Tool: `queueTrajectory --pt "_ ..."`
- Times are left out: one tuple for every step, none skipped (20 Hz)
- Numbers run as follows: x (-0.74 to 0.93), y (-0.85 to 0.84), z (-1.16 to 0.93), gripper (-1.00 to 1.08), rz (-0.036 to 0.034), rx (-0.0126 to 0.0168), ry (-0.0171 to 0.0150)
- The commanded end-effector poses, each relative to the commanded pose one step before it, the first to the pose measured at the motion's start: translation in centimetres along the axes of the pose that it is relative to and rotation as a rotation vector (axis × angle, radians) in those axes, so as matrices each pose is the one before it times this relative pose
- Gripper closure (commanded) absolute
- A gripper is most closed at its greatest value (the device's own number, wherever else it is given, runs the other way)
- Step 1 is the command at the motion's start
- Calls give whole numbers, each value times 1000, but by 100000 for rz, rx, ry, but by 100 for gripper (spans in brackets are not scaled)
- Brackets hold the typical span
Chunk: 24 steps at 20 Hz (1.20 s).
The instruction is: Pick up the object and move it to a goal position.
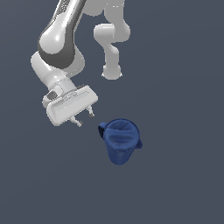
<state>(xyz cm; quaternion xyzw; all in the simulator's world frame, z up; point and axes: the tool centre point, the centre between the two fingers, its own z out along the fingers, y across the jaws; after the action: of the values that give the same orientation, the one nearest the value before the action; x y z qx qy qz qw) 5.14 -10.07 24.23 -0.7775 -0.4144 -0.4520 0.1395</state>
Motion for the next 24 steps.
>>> queueTrajectory --pt "-1417 -1143 2162 -20 -1315 2381 -167" --pt "-468 -411 721 -20 -413 834 -142" --pt "-422 -383 658 -20 -382 767 -138" --pt "-383 -356 598 -20 -353 702 -132" --pt "-349 -333 550 -20 -325 649 -128" --pt "-312 -305 495 -20 -297 588 -120" --pt "-265 -267 430 -20 -273 512 -105" --pt "-229 -232 367 -20 -224 440 -94" --pt "-201 -200 310 -20 -166 376 -88" --pt "-164 -168 258 -20 -136 316 -76" --pt "-120 -122 187 -20 -116 225 -51" --pt "-68 -81 131 -20 -116 155 -27" --pt "-18 -42 76 -20 -131 82 0" --pt "21 1 11 -20 -96 1 20" --pt "6 26 -45 -20 85 -49 -1" --pt "-52 8 -64 -20 332 -34 -58" --pt "-143 -24 -49 -20 560 14 -122" --pt "-217 -61 -24 -20 732 71 -177" --pt "-269 -87 2 -20 825 116 -213" --pt "-210 -71 14 -20 607 101 -162" --pt "-126 -46 12 -20 360 64 -98" --pt "-48 -15 6 -20 131 24 -36" --pt "171 64 -14 -20 -535 -96 137" --pt "2 -2 26 -20 0 0 0"
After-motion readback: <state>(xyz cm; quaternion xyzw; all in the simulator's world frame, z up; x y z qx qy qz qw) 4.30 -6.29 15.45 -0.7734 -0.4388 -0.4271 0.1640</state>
